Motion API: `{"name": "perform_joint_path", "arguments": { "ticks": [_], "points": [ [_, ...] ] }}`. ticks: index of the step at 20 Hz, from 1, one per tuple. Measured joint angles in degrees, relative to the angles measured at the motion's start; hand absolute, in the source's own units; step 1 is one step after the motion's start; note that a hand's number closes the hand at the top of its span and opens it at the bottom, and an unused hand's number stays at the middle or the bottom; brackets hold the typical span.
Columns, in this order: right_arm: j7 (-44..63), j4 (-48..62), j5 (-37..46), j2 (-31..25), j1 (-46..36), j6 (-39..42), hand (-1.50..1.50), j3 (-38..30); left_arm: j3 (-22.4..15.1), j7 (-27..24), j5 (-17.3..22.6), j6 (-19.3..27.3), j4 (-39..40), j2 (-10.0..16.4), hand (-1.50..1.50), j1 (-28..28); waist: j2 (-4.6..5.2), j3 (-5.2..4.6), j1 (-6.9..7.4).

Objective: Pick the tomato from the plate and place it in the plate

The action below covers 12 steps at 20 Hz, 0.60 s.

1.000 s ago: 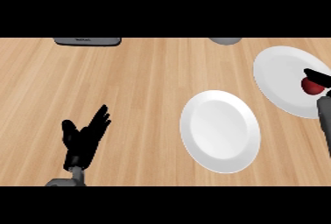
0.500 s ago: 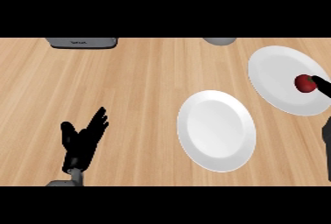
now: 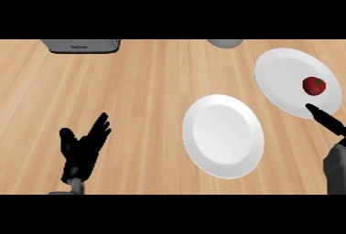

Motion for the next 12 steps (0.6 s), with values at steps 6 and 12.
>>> {"name": "perform_joint_path", "arguments": {
  "ticks": [6, 12],
  "points": [
    [6.25, -13.85, 2.69, 6.46, 10.49, -1.01, -1.5, 7.51, 0.5, -0.51, -0.28, 0.18, 1.1, -0.6, 0.0, -0.97, -0.03, -0.06, -0.17],
    [9.56, -21.67, 3.61, 10.12, 17.78, -3.19, -1.5, 13.33, 1.24, -0.2, 0.29, -1.13, 0.06, -0.3, 0.0, -0.03, 0.05, -0.04, 0.07]
  ]
}}
